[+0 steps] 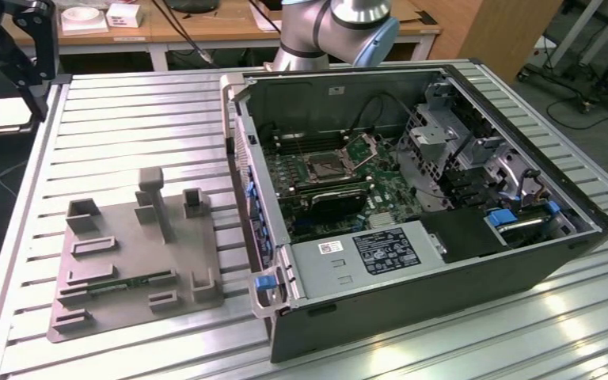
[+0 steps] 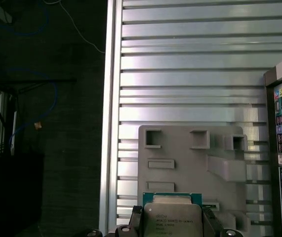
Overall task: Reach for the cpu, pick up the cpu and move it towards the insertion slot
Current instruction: 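Pick up the cpu and move it towards the insertion slot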
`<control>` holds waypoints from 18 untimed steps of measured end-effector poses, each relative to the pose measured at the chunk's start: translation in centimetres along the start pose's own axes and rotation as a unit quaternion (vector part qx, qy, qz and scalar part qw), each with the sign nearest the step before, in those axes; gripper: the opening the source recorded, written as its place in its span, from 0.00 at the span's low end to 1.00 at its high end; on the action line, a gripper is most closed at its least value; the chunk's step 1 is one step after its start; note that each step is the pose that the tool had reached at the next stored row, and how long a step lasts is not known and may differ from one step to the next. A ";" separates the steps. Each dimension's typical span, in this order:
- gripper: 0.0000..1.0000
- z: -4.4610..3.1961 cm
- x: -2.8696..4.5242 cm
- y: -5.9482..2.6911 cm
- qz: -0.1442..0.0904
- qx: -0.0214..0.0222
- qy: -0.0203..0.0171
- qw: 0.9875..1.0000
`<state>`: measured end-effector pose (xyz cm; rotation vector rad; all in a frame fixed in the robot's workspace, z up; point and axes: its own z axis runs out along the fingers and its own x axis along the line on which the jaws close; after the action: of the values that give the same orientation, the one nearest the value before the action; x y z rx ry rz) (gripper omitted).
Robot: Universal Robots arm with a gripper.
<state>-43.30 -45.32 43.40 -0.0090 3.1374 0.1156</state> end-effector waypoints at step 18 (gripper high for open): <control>0.54 0.05 -0.85 0.08 0.000 0.000 0.000 1.000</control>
<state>-42.46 -45.24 43.35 -0.0089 3.1373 0.1156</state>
